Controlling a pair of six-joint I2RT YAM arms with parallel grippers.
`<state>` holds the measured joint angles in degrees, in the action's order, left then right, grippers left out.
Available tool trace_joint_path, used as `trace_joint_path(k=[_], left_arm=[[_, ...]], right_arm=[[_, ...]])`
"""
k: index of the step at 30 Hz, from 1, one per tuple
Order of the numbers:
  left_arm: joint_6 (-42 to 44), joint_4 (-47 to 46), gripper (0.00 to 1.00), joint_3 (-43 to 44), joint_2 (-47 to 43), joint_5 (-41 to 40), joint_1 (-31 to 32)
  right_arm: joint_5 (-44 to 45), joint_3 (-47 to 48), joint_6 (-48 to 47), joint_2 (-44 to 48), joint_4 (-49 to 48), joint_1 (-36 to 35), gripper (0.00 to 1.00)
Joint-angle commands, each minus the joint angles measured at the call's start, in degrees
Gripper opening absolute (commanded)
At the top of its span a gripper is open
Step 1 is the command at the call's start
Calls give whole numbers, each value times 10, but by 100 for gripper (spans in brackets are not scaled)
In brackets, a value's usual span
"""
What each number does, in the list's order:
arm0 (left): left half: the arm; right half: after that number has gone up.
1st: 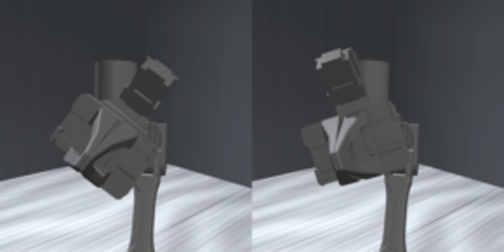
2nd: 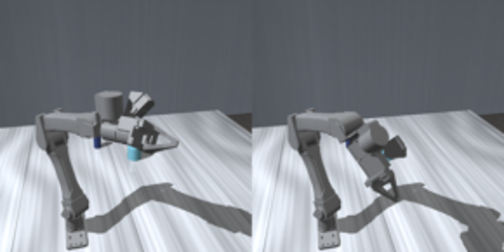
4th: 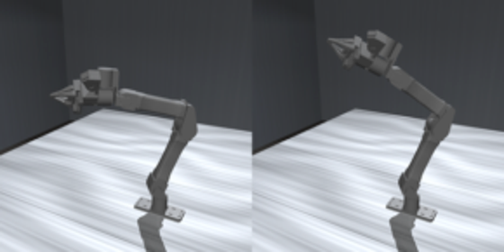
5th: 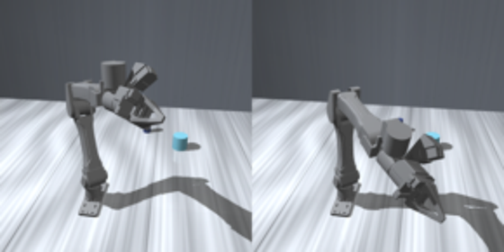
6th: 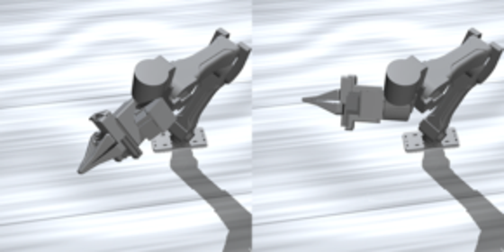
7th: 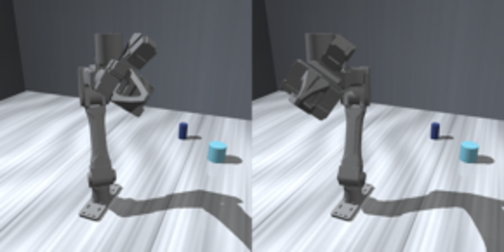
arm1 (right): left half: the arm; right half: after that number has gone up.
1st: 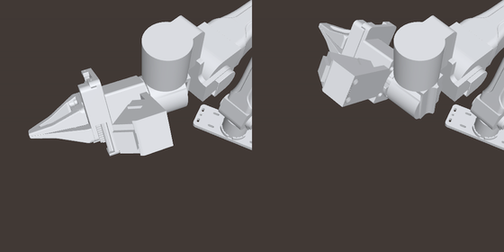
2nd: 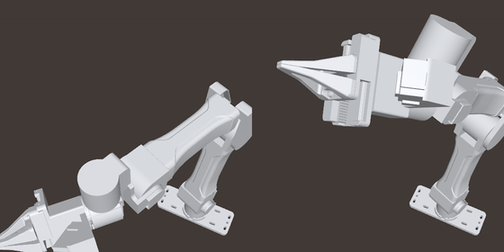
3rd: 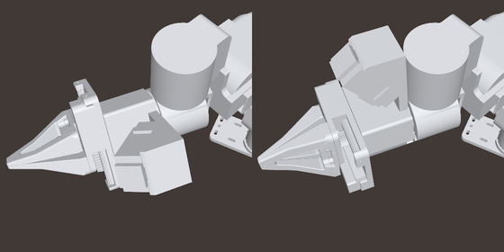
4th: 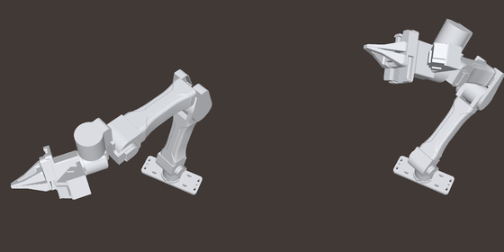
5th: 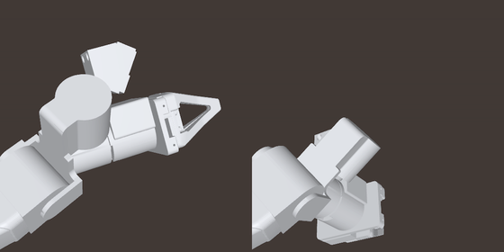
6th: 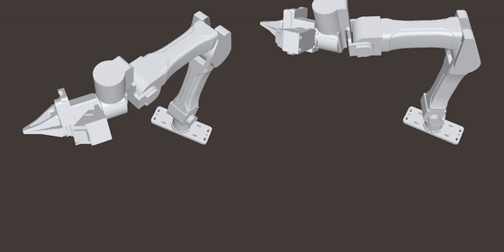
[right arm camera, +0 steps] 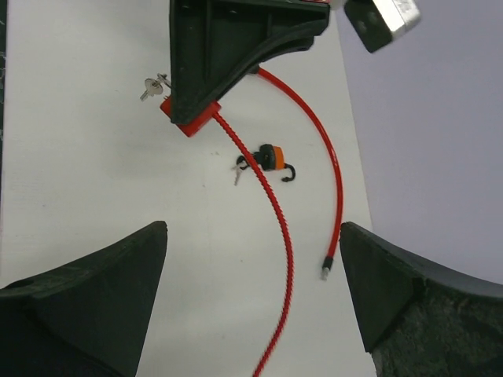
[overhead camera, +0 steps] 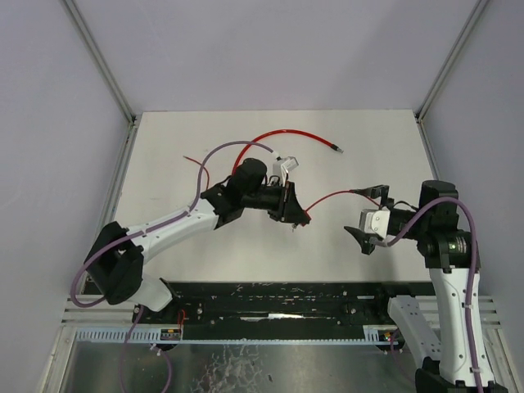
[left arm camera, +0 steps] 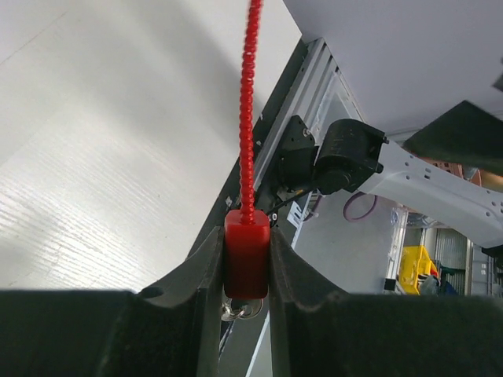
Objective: Lock with the key
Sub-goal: Adjust the lock.
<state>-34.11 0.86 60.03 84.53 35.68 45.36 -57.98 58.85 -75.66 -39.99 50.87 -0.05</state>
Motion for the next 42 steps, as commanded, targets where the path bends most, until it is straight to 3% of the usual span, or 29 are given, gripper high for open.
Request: trace_joint_path(k=[1, 6, 11, 21, 33, 42], left_arm=[[-11, -23, 0, 32, 15, 27, 11], [-7, -11, 0, 50, 32, 29, 28], [-8, -9, 0, 73, 56, 38, 45], [-6, -3, 0, 81, 69, 58, 53], [-6, -3, 0, 93, 84, 73, 60], [-9, -8, 1, 92, 81, 78, 60]], right_arm=[[-82, -34, -53, -40, -6, -6, 95], [-23, -48, -96, -66, -23, -45, 92], [79, -77, -52, -67, -92, -140, 86], [137, -96, -98, -84, -93, -169, 64], [126, -93, -109, -90, -86, -183, 38], [93, -81, -98, -92, -66, -184, 5]])
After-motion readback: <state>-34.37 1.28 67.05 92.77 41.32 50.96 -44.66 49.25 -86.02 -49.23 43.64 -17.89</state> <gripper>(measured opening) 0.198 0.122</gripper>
